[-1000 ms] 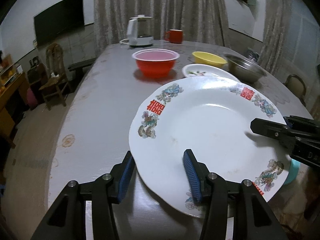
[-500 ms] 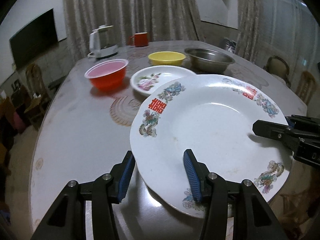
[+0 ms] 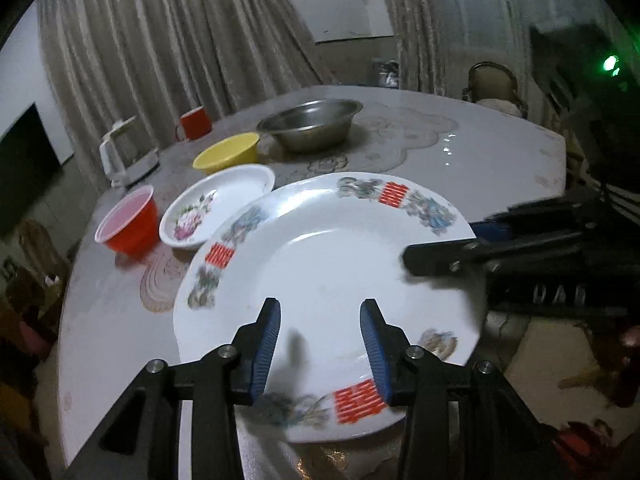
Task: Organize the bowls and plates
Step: 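Lift the large white plate with the left gripper over the turquoise plate, then lower the white plate onto the turquoise plate and open the left gripper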
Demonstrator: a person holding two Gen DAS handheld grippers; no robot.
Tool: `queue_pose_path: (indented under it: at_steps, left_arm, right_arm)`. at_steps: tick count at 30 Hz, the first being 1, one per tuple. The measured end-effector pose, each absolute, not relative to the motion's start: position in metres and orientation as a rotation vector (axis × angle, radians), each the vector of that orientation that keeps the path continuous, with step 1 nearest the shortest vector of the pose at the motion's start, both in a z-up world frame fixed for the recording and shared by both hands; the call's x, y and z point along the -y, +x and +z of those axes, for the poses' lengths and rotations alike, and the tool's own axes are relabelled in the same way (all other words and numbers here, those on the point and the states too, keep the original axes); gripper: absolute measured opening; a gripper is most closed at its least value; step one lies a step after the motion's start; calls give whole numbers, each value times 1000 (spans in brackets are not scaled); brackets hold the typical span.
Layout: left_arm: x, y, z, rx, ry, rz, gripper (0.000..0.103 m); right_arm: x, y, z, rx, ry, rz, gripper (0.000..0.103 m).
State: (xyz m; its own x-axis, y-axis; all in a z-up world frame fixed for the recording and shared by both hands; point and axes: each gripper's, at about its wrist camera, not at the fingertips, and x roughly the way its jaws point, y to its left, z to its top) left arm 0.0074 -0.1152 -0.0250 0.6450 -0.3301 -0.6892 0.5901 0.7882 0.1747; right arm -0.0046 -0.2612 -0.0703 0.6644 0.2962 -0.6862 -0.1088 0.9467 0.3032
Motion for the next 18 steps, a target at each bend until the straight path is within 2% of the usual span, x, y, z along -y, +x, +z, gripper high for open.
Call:
queue_pose_path:
  at_steps: [4,7,8,10,11,12,13,18]
  left_arm:
    - [92,21,-18,-722,285,-497,46]
    - [65,36,-8,-693,178,-406,64]
    - [57,41,-7,-683,149,-372,74]
    - [36,53,-6,-684,78,-314,73]
    - [31,60,-7,-696,61,-304,64]
    - [26,67,-9,-723,40,-306,48]
    - [22,76,-15,-767,20,-327,41]
    - [27,80,-30,-855,-16,-433,38]
  right_arm:
    - [282,-8,-79,-816,349,226,26]
    - [282,-11,-73,-796,293,196,26]
    - [282,-11,-72,-796,278,197,26]
    - [281,-11,-71,-801,285,212,26]
    - [280,-11,-72,-804,287,217,26]
    - [278,-11,-73,-807,278,219,24]
    - [277,-10,-73,-808,272,218,24]
    - [281,-10,-74,-805,303,230,23]
